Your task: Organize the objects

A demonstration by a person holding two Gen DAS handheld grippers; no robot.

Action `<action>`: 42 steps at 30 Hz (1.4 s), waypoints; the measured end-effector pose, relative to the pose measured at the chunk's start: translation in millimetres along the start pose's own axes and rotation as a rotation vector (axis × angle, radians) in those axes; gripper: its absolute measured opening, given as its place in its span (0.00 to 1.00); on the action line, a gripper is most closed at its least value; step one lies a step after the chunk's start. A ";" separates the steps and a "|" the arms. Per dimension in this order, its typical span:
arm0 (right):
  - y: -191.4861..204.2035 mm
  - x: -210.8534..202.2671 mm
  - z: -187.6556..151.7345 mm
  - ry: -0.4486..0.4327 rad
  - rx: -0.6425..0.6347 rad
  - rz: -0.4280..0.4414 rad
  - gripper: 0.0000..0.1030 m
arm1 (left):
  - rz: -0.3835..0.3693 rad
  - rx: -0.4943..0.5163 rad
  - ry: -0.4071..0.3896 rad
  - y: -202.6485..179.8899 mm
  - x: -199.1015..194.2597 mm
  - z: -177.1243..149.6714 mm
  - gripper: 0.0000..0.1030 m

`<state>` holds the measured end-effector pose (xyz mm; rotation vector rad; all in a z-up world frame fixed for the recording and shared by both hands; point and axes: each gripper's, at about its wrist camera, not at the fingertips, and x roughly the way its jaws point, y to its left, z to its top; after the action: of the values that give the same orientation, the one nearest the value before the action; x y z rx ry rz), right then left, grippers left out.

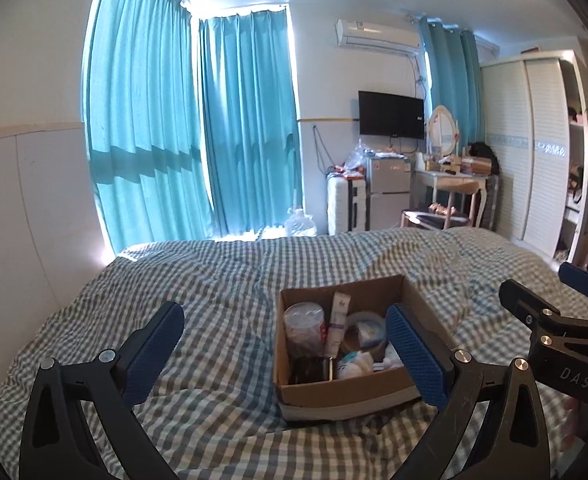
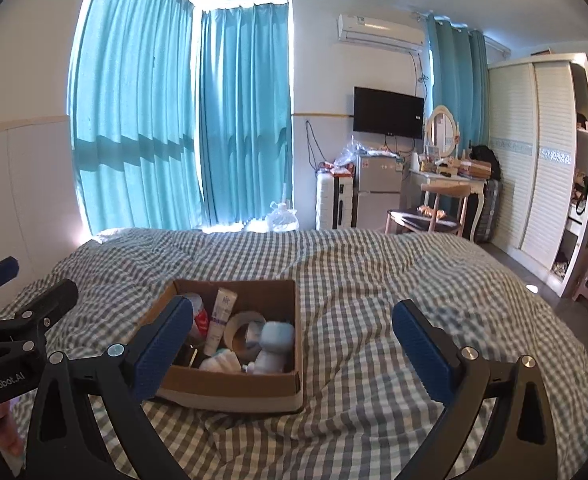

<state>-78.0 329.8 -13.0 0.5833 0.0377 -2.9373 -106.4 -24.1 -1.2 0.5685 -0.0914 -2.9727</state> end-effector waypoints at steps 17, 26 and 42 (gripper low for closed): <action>-5.1 14.9 -25.9 0.073 -0.011 -0.039 0.97 | 0.003 0.026 0.002 -11.5 -0.7 -13.1 1.00; -3.9 13.0 -24.9 0.071 -0.011 -0.042 0.97 | -0.001 0.029 0.005 -11.2 0.0 -13.8 1.00; 7.5 11.5 -22.6 0.067 -0.037 -0.036 0.97 | 0.008 0.033 0.015 -11.6 2.0 -16.1 1.00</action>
<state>-78.9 322.0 -38.3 0.6818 0.1106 -2.9437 -103.4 -13.4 -17.8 0.5933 -0.1420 -2.9635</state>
